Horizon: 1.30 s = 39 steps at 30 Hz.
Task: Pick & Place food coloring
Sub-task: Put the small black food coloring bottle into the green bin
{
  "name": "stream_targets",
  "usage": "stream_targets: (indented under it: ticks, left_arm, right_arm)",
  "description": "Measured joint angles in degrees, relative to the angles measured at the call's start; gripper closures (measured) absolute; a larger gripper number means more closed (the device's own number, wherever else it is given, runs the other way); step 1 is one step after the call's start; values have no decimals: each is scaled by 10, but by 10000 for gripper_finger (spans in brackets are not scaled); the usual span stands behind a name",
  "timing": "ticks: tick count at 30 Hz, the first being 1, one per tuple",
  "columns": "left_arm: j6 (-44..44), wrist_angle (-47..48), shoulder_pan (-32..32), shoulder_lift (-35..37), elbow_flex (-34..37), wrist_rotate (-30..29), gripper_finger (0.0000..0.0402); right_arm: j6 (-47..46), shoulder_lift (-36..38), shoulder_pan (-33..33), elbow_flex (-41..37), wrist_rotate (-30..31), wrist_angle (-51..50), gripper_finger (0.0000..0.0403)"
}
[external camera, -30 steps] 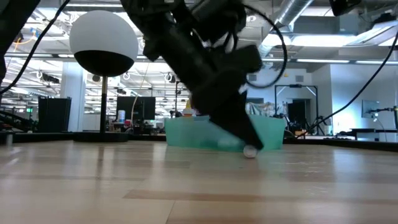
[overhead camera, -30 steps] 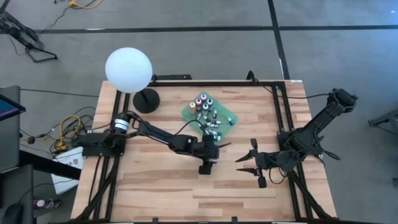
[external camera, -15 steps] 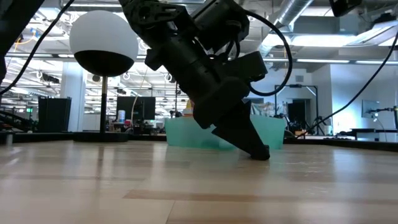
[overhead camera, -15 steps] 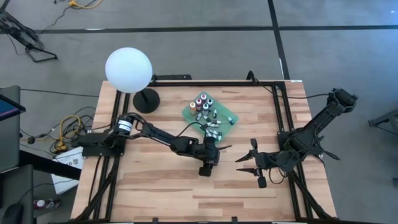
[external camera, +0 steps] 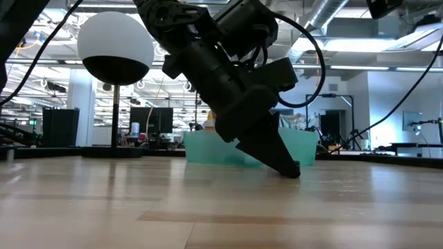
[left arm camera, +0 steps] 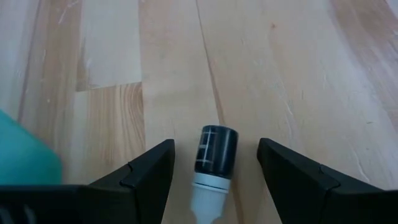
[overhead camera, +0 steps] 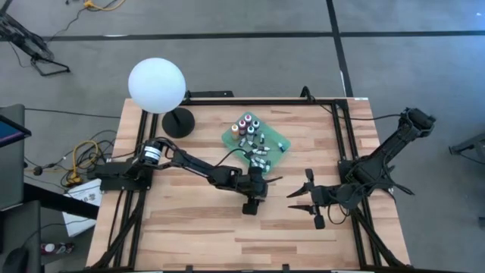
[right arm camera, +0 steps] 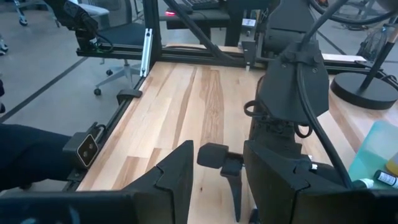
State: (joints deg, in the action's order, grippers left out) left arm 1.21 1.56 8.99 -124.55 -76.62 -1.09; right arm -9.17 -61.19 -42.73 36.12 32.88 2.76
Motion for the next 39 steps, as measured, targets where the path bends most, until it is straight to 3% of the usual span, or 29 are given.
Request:
stream_targets:
  ticks: [7, 19, 39]
  left_arm:
    - [0, 4, 2, 0, 0, 4, 178]
    - [1, 11, 9, 0, 0, 8, 241]
    - [-55, 53, 51, 1, 0, -35, 271]
  right_arm:
    - [0, 0, 0, 0, 0, 0, 269]
    - [0, 0, 0, 0, 0, 0, 269]
    - [1, 0, 0, 0, 0, -2, 269]
